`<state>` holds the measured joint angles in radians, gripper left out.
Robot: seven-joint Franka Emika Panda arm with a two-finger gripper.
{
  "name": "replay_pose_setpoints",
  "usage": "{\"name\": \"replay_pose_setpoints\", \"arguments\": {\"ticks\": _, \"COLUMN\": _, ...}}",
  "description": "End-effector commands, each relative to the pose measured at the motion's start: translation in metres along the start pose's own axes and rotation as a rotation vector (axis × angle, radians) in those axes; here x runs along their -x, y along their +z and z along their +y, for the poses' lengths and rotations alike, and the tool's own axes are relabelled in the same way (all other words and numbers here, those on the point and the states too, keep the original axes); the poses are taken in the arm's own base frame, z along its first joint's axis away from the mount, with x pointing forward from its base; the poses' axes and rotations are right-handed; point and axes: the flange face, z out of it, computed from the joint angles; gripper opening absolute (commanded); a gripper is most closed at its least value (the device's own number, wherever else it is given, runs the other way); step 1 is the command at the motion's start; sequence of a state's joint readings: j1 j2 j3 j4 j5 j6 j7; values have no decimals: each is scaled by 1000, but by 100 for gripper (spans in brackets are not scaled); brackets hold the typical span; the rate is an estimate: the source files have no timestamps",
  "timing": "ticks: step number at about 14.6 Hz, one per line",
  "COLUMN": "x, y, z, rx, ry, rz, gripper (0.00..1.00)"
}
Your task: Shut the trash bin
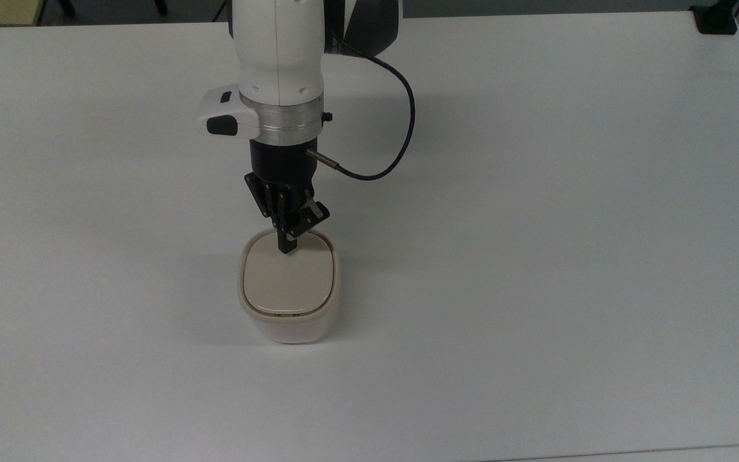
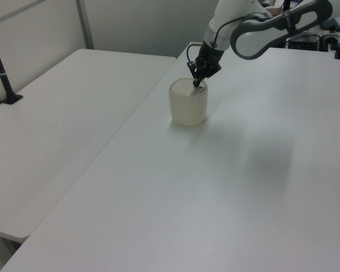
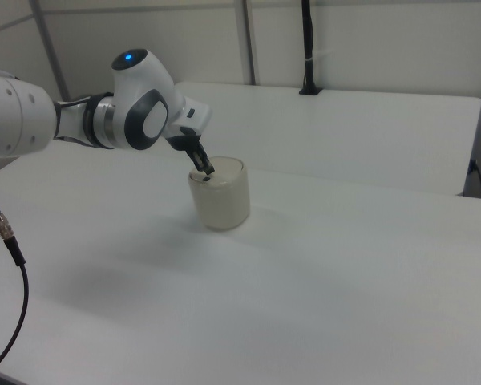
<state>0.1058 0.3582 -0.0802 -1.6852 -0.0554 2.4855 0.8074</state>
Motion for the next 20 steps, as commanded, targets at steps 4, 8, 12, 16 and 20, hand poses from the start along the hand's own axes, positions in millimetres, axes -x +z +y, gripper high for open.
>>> {"name": "replay_pose_setpoints", "arguments": {"ticks": 4, "x": -8, "y": -108, "z": 16, "rx": 49, "ry": -19, "rz": -72, "gripper": 0}}
{"name": "replay_pose_setpoints", "arguments": {"ticks": 8, "x": 10, "y": -174, "z": 28, "rx": 73, "ry": -164, "rz": -200, "gripper": 23}}
{"name": "replay_pose_setpoints", "arguments": {"ticks": 12, "x": 24, "y": -212, "z": 47, "rx": 48, "ry": -415, "rz": -333, "gripper": 75}}
{"name": "replay_pose_setpoints", "arguments": {"ticks": 16, "x": 16, "y": -224, "z": 59, "rx": 40, "ry": -528, "rz": -329, "gripper": 100}}
{"name": "replay_pose_setpoints", "arguments": {"ticks": 20, "x": 0, "y": -219, "z": 71, "rx": 52, "ry": -676, "rz": -310, "gripper": 100}}
